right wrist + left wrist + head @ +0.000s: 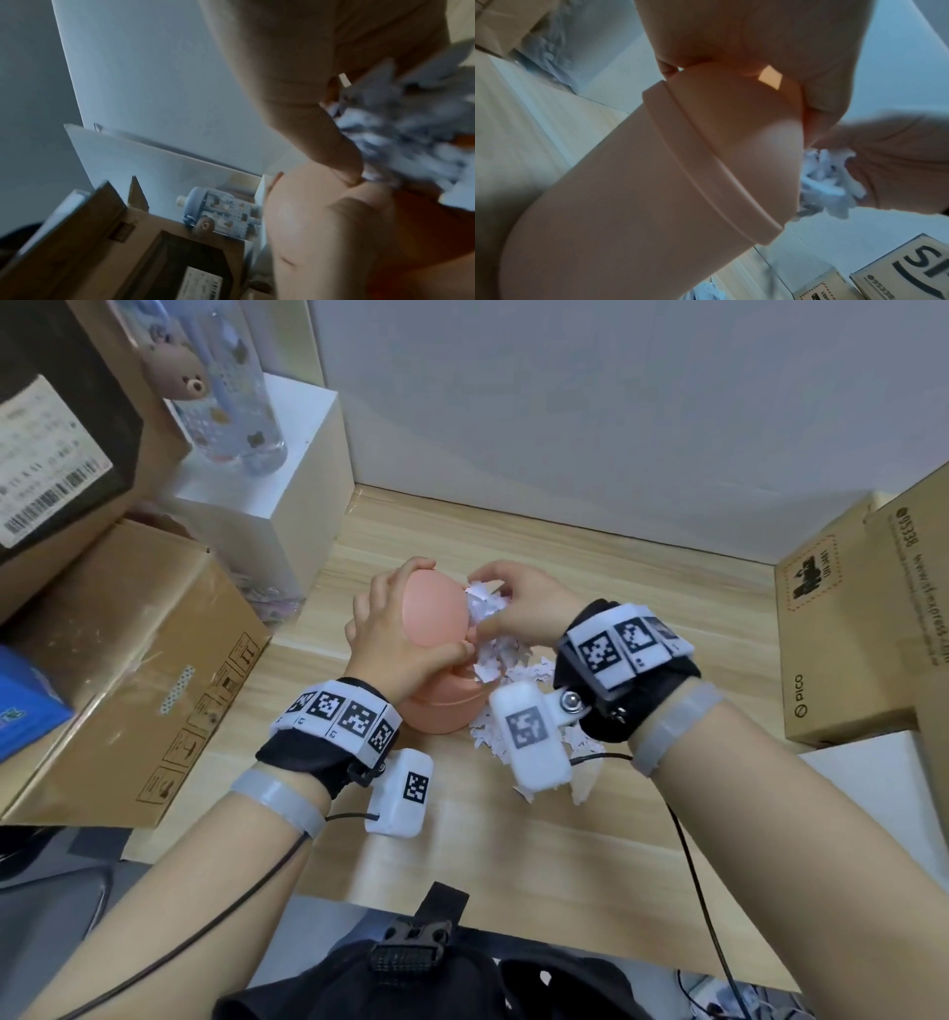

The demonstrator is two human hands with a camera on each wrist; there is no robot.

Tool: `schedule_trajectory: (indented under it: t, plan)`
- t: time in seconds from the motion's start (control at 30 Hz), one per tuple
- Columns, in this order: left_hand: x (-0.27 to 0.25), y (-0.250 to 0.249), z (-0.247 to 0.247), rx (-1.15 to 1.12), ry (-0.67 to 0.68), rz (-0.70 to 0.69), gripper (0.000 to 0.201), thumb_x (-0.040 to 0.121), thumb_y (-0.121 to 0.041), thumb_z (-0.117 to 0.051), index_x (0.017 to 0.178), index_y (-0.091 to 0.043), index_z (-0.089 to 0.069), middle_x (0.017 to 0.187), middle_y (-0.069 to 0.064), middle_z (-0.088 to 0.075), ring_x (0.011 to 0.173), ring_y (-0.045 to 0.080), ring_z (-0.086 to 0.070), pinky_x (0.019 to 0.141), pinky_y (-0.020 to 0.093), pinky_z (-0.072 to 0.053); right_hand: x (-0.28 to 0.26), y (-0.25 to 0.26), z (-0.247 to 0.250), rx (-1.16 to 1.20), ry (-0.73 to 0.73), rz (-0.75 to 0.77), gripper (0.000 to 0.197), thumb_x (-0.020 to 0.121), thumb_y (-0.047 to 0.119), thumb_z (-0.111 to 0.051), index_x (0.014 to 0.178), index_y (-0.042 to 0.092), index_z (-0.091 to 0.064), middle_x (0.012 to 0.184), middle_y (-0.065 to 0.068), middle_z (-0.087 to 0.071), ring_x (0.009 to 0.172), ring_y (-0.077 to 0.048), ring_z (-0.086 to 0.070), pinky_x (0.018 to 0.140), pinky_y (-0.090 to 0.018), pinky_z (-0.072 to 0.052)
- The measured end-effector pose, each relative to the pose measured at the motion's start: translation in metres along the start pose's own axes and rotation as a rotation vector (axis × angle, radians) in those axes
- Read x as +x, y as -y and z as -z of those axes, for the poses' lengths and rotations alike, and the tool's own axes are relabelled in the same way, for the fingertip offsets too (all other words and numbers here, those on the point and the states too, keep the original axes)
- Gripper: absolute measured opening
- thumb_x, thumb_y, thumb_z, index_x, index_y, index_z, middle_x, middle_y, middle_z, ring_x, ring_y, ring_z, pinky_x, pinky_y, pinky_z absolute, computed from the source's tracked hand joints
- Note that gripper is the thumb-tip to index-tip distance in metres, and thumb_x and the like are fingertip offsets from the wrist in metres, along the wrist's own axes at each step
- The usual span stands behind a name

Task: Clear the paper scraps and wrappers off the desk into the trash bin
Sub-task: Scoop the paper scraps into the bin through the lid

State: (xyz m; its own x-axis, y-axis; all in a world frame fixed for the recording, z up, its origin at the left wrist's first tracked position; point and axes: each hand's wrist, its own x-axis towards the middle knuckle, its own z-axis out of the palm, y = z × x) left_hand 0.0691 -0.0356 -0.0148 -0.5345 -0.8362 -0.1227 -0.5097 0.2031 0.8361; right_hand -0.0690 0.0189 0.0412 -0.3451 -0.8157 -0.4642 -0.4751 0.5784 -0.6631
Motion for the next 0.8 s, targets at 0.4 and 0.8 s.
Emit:
schedule_trajectory:
  t: [0.4,0.8]
  plan:
    - [0.000,0.001,0.000,-0.013,0.004,-0.017,0.090,0.039,-0.058,-0.056,0.126,-0.046,-0.037,0.131,-0.013,-0.035,0.125,0.016,-0.029,0.095,0.032,-0.021,-0.017,-0.024,-0.016,-0.798,0.293,0.269,0.050,0.076,0.043,-0.062,0.123,0.029,-0.050,0.130,0.007,-0.053,0.133,-0.013,-0.036,0.109,-0.058,0.012]
    - [-0.004,-0.008,0.003,-0.077,-0.002,0.017,0.082,0.052,-0.039,-0.067,0.128,-0.042,-0.037,0.115,-0.021,-0.041,0.119,0.021,-0.039,0.108,0.044,-0.029,0.012,-0.029,-0.036,-0.987,0.152,0.344,0.046,0.073,0.052,-0.059,0.112,0.028,-0.058,0.120,0.006,-0.058,0.126,-0.014,-0.041,0.107,-0.058,0.017]
